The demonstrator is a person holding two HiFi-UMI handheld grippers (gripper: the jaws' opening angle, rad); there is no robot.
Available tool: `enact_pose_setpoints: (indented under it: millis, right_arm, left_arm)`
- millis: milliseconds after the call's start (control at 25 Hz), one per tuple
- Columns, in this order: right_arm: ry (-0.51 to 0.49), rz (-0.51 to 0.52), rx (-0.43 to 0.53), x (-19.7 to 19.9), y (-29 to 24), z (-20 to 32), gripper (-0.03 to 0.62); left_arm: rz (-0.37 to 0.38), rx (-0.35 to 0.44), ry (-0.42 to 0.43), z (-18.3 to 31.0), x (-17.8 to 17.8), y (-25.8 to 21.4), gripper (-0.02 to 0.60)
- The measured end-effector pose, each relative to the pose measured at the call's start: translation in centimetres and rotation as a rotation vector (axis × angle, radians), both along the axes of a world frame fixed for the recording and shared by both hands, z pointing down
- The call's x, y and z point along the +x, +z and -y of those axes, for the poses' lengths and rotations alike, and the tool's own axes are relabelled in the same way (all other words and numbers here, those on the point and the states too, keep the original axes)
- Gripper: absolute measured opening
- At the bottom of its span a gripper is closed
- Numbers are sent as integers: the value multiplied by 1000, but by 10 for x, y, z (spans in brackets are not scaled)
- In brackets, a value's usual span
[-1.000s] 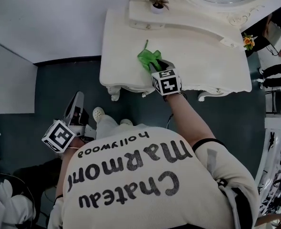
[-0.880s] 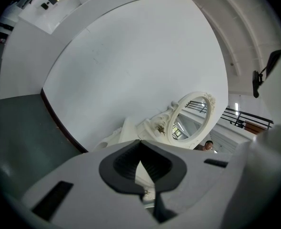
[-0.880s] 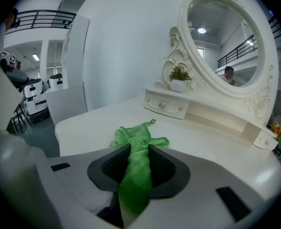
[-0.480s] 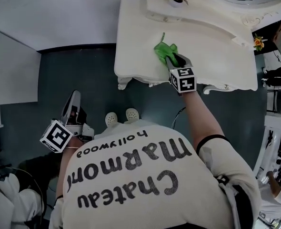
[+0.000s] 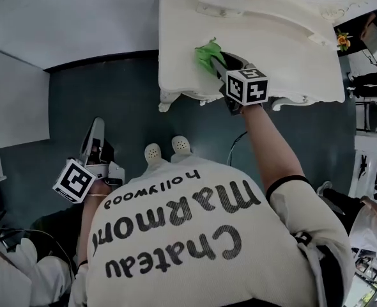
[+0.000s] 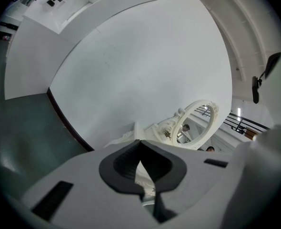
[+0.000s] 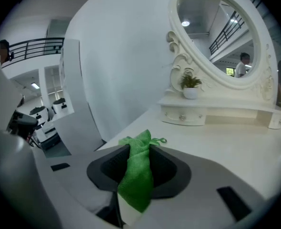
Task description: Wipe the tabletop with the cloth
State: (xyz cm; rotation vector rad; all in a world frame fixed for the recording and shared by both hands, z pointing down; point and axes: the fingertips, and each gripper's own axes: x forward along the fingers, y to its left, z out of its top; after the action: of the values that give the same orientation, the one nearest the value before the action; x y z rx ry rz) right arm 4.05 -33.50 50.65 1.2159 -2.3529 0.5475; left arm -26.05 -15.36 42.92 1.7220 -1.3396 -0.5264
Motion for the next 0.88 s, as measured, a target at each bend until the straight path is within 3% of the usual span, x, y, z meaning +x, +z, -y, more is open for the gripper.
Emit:
enact_pose_setpoints:
  millis: [280,400,520,880]
  right_arm:
    - [-202,55,-44,-124,7,-47,137]
    - [-344,-56,-28,-159,26,-69,137]
    - [-439,-224,7,-161,49,-78,137]
    - [-281,-237,-13,-124,54,-67,130]
  left_arm:
    - [-6,-31,-9,-18,-16,16,8]
    - [-11,-16,3,-21,-14,11,8]
    - [-12,-7,15,-24,-11,8,8]
    - [-16,8,61,-10,0,3,8]
